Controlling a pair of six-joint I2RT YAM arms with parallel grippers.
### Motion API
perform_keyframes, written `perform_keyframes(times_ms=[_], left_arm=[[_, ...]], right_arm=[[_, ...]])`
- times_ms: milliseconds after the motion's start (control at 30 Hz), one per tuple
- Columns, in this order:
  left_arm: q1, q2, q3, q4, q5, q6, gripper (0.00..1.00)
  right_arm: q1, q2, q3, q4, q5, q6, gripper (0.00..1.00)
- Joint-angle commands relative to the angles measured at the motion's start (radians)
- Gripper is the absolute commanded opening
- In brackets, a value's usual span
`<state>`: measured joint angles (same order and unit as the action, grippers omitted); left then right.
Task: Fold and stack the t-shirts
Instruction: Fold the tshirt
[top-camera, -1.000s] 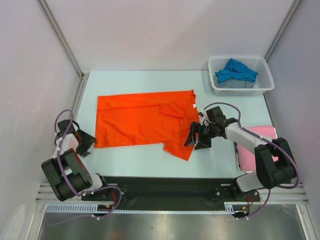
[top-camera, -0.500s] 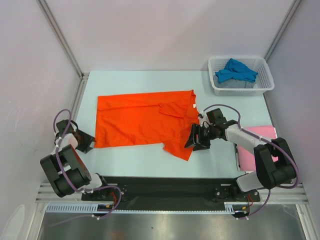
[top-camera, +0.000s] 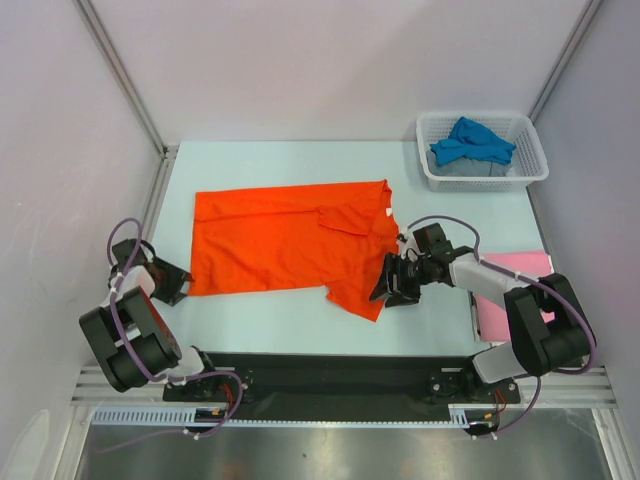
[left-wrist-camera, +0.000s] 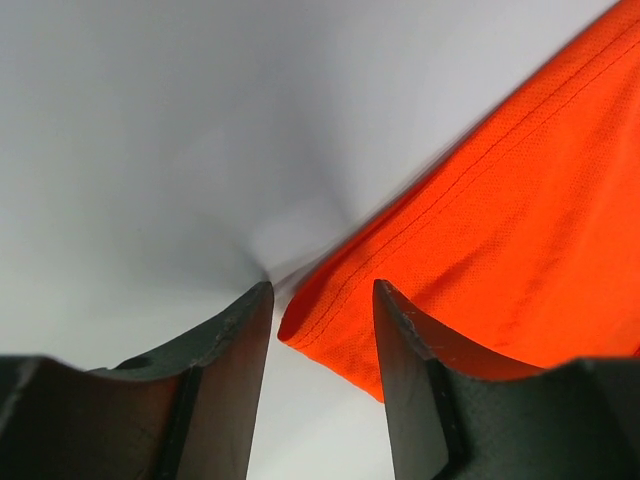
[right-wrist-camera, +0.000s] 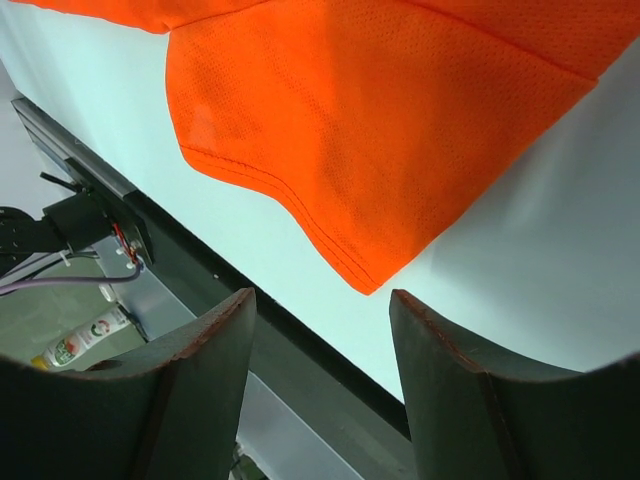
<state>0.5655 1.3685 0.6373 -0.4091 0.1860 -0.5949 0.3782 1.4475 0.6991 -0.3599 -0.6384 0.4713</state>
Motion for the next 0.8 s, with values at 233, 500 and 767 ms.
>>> perform_keyframes(times_ms=[233,500,767], left_arm=[[0.01,0.058,-0.037,-0.12,-0.06,-0.023,0.46],[0.013,0.072,-0.027,-0.122,-0.062,-0.014,0.35],[0.013,0.095,-0.024,-0.109,-0.037,-0.01,0.15]], right_arm=[[-0.031,-0.002,-0.046,0.039,0.022,0.029,0.61],[-0.099,-0.036,-0.067,0.044,0.071,0.07,0.65],[-0.102,0.05,-0.105,0.234,0.081,0.182,0.59]])
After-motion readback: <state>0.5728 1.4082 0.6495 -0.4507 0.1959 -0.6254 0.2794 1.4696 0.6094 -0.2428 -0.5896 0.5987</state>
